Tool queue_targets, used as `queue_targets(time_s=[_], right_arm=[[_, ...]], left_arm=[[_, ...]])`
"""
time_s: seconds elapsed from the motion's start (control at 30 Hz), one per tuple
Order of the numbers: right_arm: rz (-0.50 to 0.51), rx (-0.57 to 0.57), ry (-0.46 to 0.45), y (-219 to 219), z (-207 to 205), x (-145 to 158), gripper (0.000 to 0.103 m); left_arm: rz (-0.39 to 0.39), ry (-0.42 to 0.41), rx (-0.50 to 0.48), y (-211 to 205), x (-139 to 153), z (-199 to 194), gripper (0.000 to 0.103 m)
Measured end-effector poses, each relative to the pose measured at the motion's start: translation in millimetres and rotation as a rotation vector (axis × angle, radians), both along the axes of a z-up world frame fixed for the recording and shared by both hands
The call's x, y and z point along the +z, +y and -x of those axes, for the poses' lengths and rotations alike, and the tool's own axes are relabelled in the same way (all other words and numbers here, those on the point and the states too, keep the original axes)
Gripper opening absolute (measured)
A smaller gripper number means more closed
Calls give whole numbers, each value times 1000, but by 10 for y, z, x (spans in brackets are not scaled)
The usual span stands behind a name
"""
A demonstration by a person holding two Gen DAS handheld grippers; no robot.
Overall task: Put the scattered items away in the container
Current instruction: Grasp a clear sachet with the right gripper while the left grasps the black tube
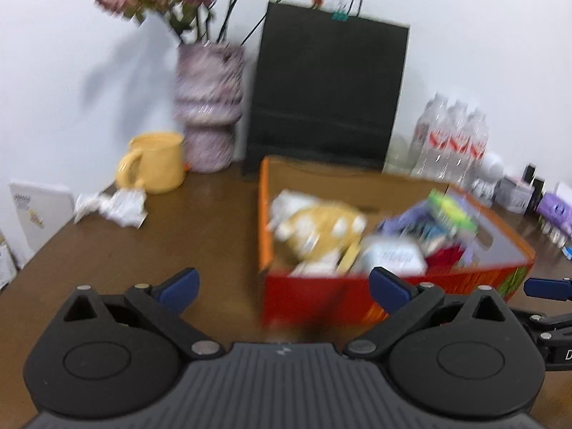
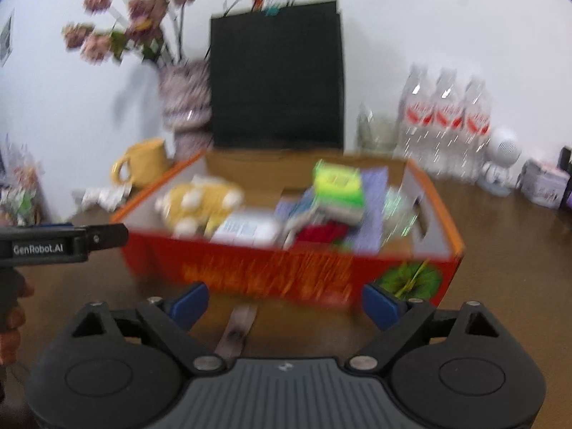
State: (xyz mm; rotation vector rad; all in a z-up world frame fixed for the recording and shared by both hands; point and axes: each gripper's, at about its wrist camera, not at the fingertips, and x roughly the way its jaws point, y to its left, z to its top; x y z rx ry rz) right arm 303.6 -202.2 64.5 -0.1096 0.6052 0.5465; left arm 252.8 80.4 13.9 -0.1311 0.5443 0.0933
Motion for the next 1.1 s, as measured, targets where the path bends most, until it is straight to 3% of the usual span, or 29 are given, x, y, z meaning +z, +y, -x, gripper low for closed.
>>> queue_targets(time_s=[0.23, 0.5, 0.63, 0.7, 0.73, 0.77, 1.1], right_arm=[[19, 0, 49, 75, 23, -181, 80], [41, 31, 85, 297, -24, -322, 61], [79, 29, 75, 387, -21, -379, 47], [79, 44, 66, 397, 4, -378, 34], [83, 50, 61, 402, 19, -373, 20], [87, 57, 57, 407, 35, -369, 17], [42, 44, 40, 254, 70, -291, 11]], left_arm=[[-26, 44, -42, 149, -149, 148, 103], [-37, 87, -31, 305, -253, 144, 103], [-31, 98, -23, 365, -280, 134, 103], [-30, 98, -21, 376, -286, 138, 103], [-30, 99, -20, 383, -289, 138, 103], [-30, 99, -20, 385, -291, 139, 103], [-29, 87, -32, 310, -291, 173, 103]])
